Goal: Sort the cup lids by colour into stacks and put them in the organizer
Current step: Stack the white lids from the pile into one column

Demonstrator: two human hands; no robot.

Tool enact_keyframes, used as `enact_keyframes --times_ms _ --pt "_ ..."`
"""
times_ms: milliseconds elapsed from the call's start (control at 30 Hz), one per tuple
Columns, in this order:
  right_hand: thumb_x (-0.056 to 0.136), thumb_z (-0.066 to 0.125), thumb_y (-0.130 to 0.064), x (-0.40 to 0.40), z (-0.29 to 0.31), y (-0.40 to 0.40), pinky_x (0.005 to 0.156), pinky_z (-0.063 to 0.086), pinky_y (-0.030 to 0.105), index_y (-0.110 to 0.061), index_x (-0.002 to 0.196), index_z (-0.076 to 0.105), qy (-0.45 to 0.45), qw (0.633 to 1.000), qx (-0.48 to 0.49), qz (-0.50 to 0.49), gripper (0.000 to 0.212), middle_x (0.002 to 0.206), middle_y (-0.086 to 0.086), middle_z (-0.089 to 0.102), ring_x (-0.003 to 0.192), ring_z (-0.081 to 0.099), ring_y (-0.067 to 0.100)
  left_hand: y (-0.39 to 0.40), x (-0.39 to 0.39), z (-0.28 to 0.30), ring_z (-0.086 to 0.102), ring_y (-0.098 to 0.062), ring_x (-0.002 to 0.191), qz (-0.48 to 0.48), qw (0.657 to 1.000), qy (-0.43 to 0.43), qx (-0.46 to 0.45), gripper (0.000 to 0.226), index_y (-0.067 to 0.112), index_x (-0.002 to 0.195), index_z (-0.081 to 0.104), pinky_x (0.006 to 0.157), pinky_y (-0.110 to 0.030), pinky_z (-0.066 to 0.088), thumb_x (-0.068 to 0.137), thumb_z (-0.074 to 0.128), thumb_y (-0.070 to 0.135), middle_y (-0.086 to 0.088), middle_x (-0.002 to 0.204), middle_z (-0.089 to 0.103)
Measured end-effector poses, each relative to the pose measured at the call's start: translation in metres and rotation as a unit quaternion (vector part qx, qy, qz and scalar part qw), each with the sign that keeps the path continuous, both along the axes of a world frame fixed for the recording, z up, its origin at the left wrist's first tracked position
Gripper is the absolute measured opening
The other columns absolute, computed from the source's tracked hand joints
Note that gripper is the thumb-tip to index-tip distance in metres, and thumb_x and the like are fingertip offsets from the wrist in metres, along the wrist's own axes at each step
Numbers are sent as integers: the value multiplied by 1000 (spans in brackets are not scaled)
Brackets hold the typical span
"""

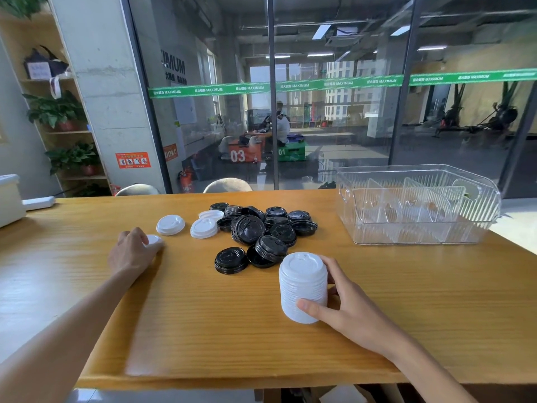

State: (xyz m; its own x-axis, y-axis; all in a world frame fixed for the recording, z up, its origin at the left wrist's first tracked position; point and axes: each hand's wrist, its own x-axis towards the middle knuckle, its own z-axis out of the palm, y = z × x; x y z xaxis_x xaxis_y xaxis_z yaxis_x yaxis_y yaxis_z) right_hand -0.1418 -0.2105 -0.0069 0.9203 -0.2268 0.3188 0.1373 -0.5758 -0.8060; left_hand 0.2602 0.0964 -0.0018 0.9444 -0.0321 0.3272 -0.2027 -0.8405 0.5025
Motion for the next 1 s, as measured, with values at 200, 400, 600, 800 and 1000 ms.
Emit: enact_keyframes --times_ms 200,400,600,800,1000 --pt "84 78 -72 1 0 -1 96 45 8 -49 153 33 -5 1000 3 0 86 144 -28 59 130 57 -2 -2 -3 -2 59 -38 102 -13 1000 -21 -20 42 13 115 52 88 -50 47 90 72 40 -14 119 61" --pt "84 78 -73 2 -2 -2 95 48 17 -48 154 32 -6 1000 -2 2 87 144 -28 59 130 57 -2 2 1 -4 51 -45 138 20 999 37 -20 98 5 154 38 111 -55 42 85 84 59 -24 147 54" --pt "84 78 -73 2 -2 -2 93 47 8 -50 152 33 -6 1000 2 1 85 143 -30 58 129 57 -4 8 -3 -5 58 -46 131 -12 995 15 -96 97 9 151 42 102 -54 48 80 92 50 -18 139 66" --pt "84 80 -71 2 -1 -1 92 45 6 -50 151 35 -6 1000 14 2 83 141 -28 60 129 57 -5 -12 -44 6 67 -23 117 -152 960 -64 -226 93 22 146 48 96 -44 57 73 97 50 -1 139 61" --pt "83 81 -70 1 1 1 92 46 7 -53 148 37 -3 1000 17 1 80 141 -31 59 127 57 -7 -59 -132 49 71 -9 120 -365 873 -38 -320 75 40 138 51 99 -31 57 78 94 48 8 129 74"
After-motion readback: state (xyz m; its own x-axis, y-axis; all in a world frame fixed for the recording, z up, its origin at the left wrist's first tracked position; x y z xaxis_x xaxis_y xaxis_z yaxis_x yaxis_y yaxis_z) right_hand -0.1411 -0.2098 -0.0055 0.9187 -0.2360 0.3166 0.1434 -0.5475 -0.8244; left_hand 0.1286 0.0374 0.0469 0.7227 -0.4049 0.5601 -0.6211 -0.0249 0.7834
